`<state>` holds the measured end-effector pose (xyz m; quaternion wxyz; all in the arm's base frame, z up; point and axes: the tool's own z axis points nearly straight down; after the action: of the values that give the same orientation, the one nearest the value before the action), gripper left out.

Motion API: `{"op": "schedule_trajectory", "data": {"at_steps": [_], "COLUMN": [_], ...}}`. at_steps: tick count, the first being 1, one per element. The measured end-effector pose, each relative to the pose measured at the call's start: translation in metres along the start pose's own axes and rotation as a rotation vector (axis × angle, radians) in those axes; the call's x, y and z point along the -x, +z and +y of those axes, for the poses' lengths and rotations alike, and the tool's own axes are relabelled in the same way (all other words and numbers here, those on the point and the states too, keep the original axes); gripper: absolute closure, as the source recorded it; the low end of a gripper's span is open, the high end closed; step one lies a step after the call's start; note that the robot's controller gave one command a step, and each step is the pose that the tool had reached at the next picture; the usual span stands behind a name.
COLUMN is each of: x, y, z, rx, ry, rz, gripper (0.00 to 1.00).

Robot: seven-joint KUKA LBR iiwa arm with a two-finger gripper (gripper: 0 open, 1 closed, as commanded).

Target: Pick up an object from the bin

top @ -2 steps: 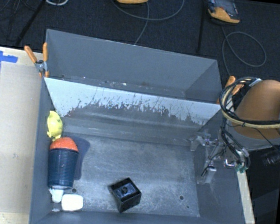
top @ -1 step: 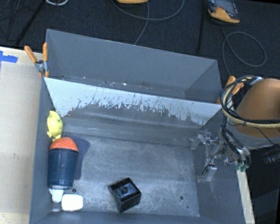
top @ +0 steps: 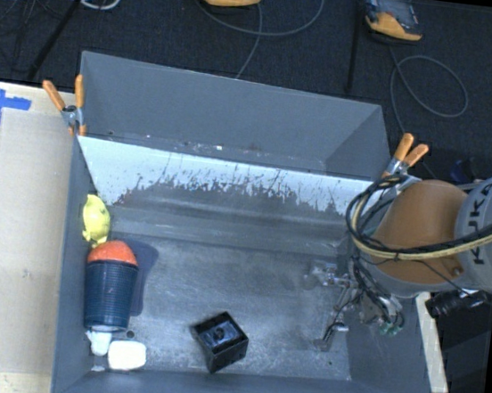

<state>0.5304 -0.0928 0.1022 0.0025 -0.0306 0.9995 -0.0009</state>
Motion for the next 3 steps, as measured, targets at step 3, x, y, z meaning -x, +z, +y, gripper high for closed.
{"op": "schedule_trajectory", "data": {"at_steps": [3], "x": [-0.017], "y": [0.014], "z": [0.047], "rx": [0.003], "ry": [-0.14], "rz": [0.006], "gripper": [0.0]}}
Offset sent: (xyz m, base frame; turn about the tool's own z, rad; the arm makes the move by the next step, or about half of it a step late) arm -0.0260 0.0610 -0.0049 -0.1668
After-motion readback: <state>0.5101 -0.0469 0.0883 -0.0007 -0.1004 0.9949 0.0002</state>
